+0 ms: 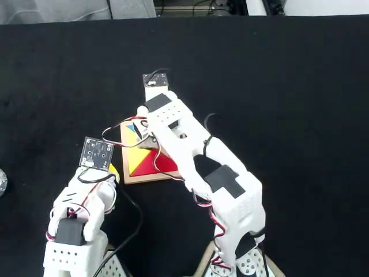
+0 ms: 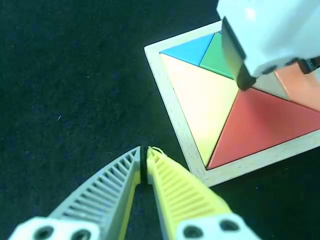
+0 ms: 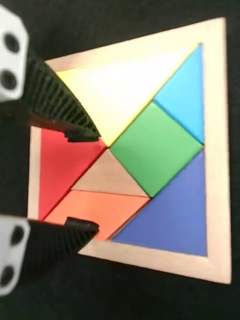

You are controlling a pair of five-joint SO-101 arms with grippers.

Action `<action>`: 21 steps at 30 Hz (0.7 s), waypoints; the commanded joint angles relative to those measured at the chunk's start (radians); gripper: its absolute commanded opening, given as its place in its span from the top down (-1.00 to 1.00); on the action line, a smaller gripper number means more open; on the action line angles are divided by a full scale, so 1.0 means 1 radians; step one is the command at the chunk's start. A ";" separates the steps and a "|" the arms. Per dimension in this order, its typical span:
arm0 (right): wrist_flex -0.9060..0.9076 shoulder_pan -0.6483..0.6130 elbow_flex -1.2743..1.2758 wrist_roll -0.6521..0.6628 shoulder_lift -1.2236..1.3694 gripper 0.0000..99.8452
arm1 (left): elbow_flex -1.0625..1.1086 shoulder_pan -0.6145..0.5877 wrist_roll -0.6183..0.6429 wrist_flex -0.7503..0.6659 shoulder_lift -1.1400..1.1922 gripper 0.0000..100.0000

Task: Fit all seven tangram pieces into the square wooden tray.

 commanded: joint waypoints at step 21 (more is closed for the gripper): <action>0.216 0.631 -0.163 0.578 -0.769 0.98 | -0.285 -0.053 -0.068 -0.117 -0.003 0.93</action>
